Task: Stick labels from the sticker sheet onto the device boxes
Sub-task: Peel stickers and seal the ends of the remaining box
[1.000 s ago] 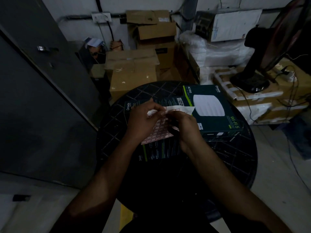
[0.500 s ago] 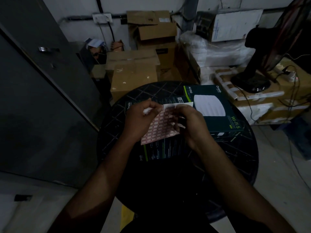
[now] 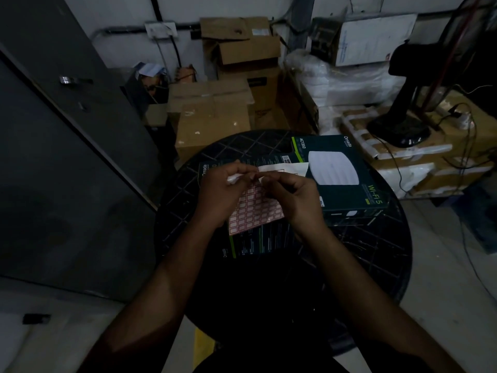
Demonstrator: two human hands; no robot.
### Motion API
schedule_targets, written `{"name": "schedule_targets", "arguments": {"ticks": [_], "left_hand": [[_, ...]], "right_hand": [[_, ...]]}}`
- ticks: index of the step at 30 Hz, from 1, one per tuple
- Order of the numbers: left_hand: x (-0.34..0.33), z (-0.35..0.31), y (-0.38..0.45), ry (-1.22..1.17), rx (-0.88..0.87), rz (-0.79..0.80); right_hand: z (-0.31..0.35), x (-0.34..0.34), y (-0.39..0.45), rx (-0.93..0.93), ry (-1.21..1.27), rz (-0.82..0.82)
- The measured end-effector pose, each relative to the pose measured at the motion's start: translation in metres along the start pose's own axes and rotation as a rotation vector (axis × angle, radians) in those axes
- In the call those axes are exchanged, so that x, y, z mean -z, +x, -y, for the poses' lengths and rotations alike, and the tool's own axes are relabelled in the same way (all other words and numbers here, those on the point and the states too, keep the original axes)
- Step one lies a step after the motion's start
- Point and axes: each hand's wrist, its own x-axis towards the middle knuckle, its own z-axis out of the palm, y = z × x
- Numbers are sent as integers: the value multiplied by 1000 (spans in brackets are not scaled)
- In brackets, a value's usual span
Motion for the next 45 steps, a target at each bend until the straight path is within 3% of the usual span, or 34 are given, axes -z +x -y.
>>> {"name": "schedule_targets", "arguments": {"ticks": [8,17,21,25,32,42,45], "left_hand": [[-4,0,-5,-10,52,62],[-4,-6,-4,-281,161,50],[-1,-3,-3,-255,197,35],[-6,-7,-5,-217,158,20],[-4,-4,-7,-136,100,60],[-4,-6,-9,-167,110,74],[0,-7,-5,-289,163,53]], "right_hand": [[0,-1,-5,61,21,-53],[3,-2,-6,-9,142,-89],[-5,7,-4,15,47,-128],[-4,6,-9,155,-133,-76],[2,0,-10,-109,309,5],[5,2,-6,-220,476,-96],[-1,7,-7,-94,168,-167]]}}
